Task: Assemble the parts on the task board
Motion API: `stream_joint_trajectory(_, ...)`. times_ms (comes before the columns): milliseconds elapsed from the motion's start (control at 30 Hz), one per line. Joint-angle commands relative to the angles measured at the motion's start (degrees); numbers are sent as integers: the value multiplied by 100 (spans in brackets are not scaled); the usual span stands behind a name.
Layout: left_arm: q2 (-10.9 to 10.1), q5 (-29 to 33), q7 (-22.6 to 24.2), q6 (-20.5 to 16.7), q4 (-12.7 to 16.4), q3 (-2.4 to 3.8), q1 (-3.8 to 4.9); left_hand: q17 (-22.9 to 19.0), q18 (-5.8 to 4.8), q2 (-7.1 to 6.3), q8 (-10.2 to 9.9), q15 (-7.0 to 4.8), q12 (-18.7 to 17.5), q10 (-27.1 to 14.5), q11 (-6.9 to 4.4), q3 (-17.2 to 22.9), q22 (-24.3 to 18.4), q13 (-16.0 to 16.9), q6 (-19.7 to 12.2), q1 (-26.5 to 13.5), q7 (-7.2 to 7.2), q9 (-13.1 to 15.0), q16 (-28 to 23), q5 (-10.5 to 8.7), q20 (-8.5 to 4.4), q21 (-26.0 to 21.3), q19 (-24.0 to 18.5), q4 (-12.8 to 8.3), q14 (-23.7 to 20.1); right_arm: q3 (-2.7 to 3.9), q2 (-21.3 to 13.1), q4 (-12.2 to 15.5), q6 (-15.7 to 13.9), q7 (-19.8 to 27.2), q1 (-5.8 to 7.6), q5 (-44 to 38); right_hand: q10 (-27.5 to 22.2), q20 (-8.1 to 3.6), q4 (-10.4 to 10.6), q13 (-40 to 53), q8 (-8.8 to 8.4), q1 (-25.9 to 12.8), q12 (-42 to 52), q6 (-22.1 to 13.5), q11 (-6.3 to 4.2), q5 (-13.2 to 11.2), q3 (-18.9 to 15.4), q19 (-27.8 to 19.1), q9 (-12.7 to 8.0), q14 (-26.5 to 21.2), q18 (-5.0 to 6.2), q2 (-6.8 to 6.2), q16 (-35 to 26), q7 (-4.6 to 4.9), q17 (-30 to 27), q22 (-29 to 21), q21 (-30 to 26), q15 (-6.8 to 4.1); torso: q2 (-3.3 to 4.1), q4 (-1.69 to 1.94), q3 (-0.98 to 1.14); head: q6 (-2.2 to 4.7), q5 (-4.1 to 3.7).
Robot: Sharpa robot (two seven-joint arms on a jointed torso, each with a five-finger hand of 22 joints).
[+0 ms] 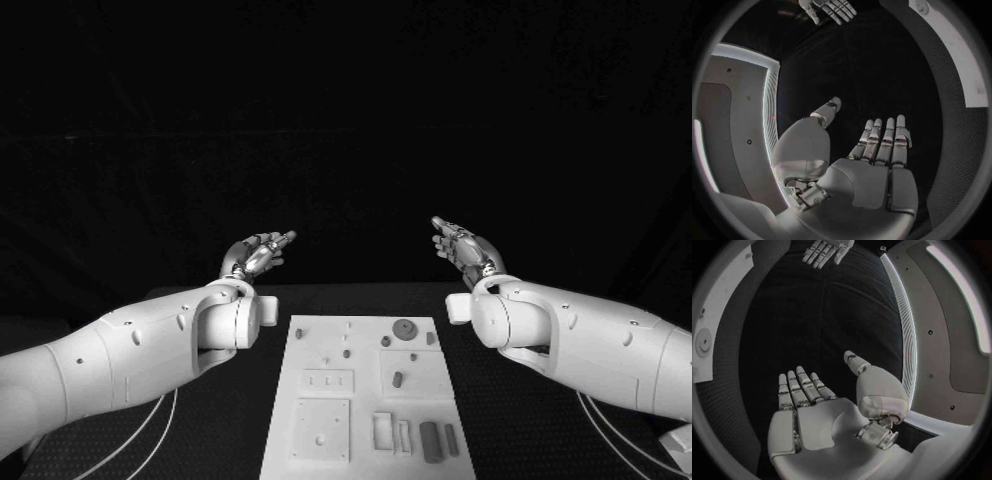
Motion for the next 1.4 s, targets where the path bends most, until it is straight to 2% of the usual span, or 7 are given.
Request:
stream_joint_trajectory(33,157,123,-629,755,-417,-82,167,79,-42,-9,60,14,32,93,5,54,86,12,64,122,15,50,30,22,10,28,75,-11,75,-43,104,-387,1356,-659,139,-265,489,124,-475,69,174,509,141,234,61,42,159,357,311,672,5,-30,552,591,555,1249,213,125,0,-2,0,1,0)
stream_joint_trajectory(267,425,183,-997,1136,-1115,-275,453,124,-37,65,116,10,80,221,53,19,124,36,143,174,86,95,138,23,-41,82,171,-48,215,-145,295,-1089,2207,-1108,401,-383,1258,30,-1230,194,775,1436,472,1246,89,36,549,1389,1302,1539,287,-239,1020,617,805,2597,634,179,0,-2,0,1,0)
stream_joint_trajectory(467,487,197,-1082,1224,-1276,-319,519,309,144,334,458,27,524,1188,318,120,240,222,913,679,388,241,679,28,-282,431,955,-535,1197,-181,362,-1335,2505,-1265,493,-424,2261,-68,-1453,330,1191,2157,887,2185,-60,50,726,2473,1321,2633,672,-367,1426,528,919,2471,852,-80,0,-2,0,1,0)
stream_joint_trajectory(500,331,-180,-953,1444,-1044,-399,501,352,186,386,491,-30,593,1357,307,176,257,245,1059,790,384,244,804,24,-324,509,1155,-654,1445,-194,595,-1915,1609,-1292,388,-4143,2380,-70,-1442,335,1232,2230,916,2319,-93,40,712,2640,1310,2778,722,-399,1461,499,928,2446,876,-143,7,5,-31,-126,17)
stream_joint_trajectory(633,313,-319,-903,1526,-1020,-401,495,488,263,525,673,-197,932,2138,267,337,275,403,1677,995,386,274,1131,26,-449,653,1594,-905,2111,-193,615,-1954,1552,-1313,384,-4831,2912,-123,-1456,383,1405,2469,1080,2838,-220,45,687,3288,1303,3441,932,-424,1690,404,1032,2406,1037,-408,23,-2,-30,-99,25)
stream_joint_trajectory(933,86,-675,-745,1848,-598,-400,484,682,294,680,706,-433,1085,2859,-16,475,283,557,2364,1108,200,248,1384,28,-656,796,2158,-1131,2737,-192,578,-1786,1632,-1329,384,-6599,3631,-282,-1463,340,1438,2659,1062,3549,-475,41,479,4813,1143,4978,1370,-444,2216,251,1405,2480,1552,-1103,125,1,-36,-110,-6)
stream_joint_trajectory(1400,-484,-859,-598,1652,649,-387,486,801,255,534,468,-482,857,2766,62,428,291,523,2277,1153,233,156,1422,27,-764,823,2354,-1131,2914,-211,589,-1389,1704,-1403,370,-8433,3911,-1067,-1453,143,1191,2904,662,3786,-645,43,118,6354,891,6359,1372,-545,4045,223,2561,2655,3031,-1359,560,105,-8,26,-159)
